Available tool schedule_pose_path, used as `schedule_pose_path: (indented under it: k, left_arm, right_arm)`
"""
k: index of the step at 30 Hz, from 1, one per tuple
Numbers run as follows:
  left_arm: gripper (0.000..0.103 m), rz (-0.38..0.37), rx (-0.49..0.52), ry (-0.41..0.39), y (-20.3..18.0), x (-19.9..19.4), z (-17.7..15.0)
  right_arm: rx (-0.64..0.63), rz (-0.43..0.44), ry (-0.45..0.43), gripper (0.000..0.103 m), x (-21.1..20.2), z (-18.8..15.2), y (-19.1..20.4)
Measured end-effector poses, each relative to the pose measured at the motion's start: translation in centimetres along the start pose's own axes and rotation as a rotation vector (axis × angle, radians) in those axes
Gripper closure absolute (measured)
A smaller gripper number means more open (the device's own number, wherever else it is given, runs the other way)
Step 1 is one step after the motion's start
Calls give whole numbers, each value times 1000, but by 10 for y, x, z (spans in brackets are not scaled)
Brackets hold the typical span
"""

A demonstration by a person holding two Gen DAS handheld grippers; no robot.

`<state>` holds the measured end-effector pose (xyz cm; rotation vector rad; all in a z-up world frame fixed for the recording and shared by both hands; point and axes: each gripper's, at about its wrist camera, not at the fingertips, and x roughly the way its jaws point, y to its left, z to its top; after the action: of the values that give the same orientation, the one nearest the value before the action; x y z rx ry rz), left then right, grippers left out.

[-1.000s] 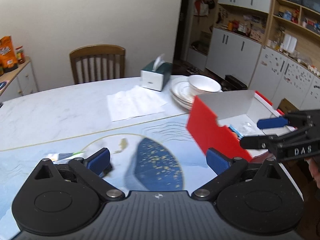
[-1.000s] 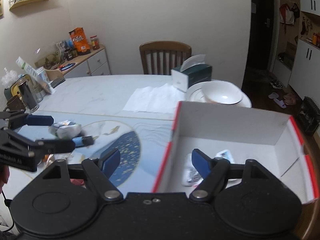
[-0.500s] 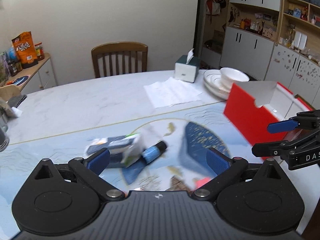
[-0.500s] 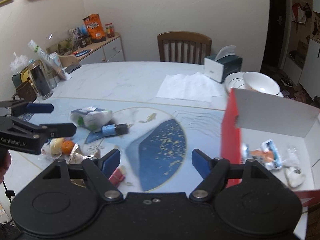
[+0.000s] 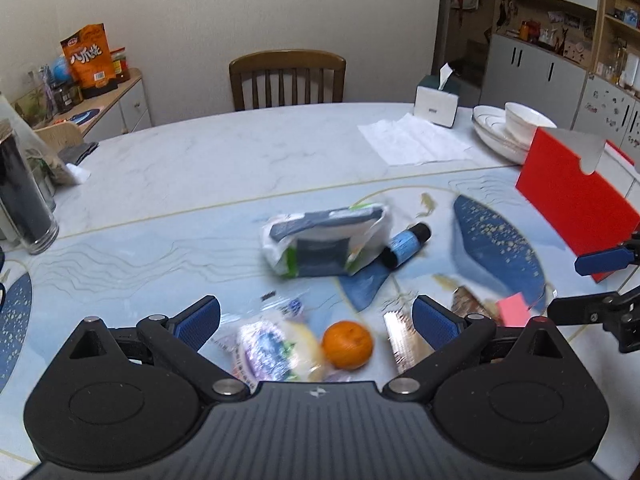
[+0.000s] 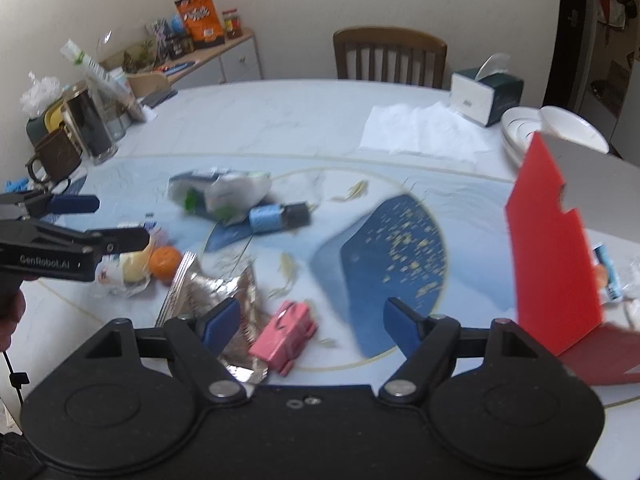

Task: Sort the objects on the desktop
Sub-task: 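Move the right tool to the pink binder clip while the left tool reaches the blueberry bread bag, then close the right tool on the pink binder clip while the left tool closes on the bread bag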

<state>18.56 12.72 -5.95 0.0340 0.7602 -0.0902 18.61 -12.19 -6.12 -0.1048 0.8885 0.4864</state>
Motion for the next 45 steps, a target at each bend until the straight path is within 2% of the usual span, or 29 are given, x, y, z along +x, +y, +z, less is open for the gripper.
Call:
schedule_pose_path:
  k: [7,14,17,19,28,35,38,41,45]
  left_arm:
    - [0,16,2,45,15,11,-15]
    - [0,13,1,87,26,25,-24]
    - [1,-2,-2,101,29,30,-27]
    - [1,-11,5,104,30,33,-27]
    - [3,-82,-12,104,33,39,-23]
    - [18,-130,-61,128,36,38,-21]
    - [27,-145,-83,131,38,36,-21]
    - [36,-138,-100,133,40,34,-21]
    - [40,-132,-127,134,45,31,-23]
  right_arm:
    - [16,-37,63,27,24,-11,9]
    - [40,-34,73,29,33,-11,16]
    - [32,-25,81,35,36,-9,19]
    - [35,-22,93,43,40,-9,20]
    - [70,2,111,54,45,-10,17]
    - [80,26,116,59,46,-8,16]
    - [98,41,119,66,46,-8,12]
    - [108,53,119,72,45,-9,9]
    - [117,66,116,75,42,-11,5]
